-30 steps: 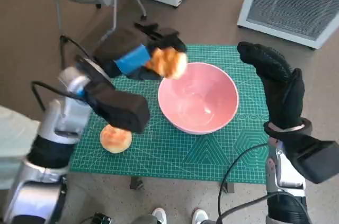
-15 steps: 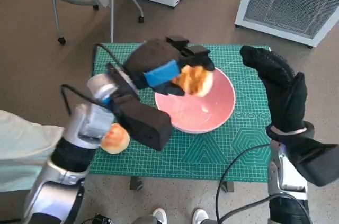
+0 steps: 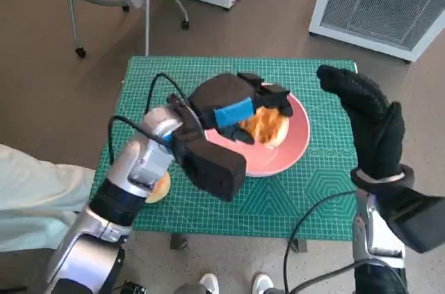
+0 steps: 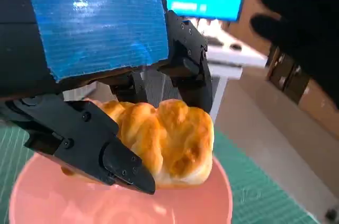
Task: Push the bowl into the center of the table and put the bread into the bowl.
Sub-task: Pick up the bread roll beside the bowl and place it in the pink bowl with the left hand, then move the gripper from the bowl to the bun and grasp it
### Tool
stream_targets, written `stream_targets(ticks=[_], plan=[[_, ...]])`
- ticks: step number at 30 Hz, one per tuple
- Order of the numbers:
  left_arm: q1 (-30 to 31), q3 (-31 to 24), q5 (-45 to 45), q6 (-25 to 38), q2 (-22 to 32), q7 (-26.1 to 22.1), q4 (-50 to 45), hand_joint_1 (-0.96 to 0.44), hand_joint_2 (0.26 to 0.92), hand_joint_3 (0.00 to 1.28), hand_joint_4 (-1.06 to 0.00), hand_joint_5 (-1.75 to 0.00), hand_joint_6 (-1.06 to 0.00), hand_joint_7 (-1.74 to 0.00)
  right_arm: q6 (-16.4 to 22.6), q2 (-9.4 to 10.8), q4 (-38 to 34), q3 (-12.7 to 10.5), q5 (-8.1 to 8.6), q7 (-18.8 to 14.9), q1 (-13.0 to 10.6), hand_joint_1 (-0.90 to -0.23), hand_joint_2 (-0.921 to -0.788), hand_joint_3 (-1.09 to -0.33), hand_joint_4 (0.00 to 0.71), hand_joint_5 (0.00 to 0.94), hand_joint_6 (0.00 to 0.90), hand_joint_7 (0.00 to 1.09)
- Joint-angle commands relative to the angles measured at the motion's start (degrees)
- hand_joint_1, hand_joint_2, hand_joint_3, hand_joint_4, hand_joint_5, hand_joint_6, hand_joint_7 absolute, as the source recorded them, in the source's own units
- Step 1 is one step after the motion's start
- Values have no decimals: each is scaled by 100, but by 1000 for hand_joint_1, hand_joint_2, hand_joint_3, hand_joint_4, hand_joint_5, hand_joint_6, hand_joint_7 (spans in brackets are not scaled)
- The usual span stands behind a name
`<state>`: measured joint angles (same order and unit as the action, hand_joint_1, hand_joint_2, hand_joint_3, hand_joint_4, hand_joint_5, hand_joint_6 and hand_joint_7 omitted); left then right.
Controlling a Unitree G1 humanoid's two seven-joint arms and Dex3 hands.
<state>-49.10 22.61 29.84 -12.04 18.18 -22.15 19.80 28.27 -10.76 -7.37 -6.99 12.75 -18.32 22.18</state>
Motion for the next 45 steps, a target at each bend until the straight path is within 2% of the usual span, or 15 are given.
stream_targets(ticks=[1, 8, 14, 24, 29, 38, 42, 45], plan=[[115, 75, 80, 113, 94, -190, -72, -115, 881, 20, -251, -99, -349, -148, -61, -32, 52, -60, -88, 94, -168, -577, -921, -786, 236, 1, -1, 528], [254, 5, 88, 19, 226, -194, -267, -304, 876, 6, -122, -7, -298, -21, -101, -26, 123, -55, -103, 127, -194, -579, -921, -790, 236, 1, -1, 530], [353, -76, -7, -48, 350, -250, -401, -373, 879, 5, -48, 0, -259, -2, -107, -31, 89, -56, -94, 119, -167, -582, -921, -790, 237, 1, -1, 530], [634, -370, -323, 107, 604, -555, -995, -392, 876, 1, -20, 0, -237, -1, -104, -26, 59, -45, -97, 112, -135, -583, -921, -789, 237, 1, -1, 530], [1028, -967, -1077, 64, 1104, -1023, -1658, -394, 875, 0, -20, 0, -241, -3, -97, 25, 26, 4, -132, 136, -95, -587, -921, -789, 237, 1, -1, 530], [1571, -1756, -2069, -115, 1810, -1550, -1949, -377, 864, 0, -29, -3, -249, -6, -97, 67, 32, 47, -164, 166, -69, -598, -921, -786, 240, 3, -1, 530], [1811, -2018, -2274, 79, 2116, -1746, -2118, -359, 846, 0, -31, -3, -250, -6, -88, 84, 0, 56, -157, 159, -44, -601, -921, -785, 241, 3, -1, 529], [2059, -2200, -2284, 459, 2402, -1896, -2420, -348, 830, 0, -31, -3, -250, -5, -74, 98, -45, 64, -145, 141, -17, -604, -921, -785, 241, 3, -1, 528]])
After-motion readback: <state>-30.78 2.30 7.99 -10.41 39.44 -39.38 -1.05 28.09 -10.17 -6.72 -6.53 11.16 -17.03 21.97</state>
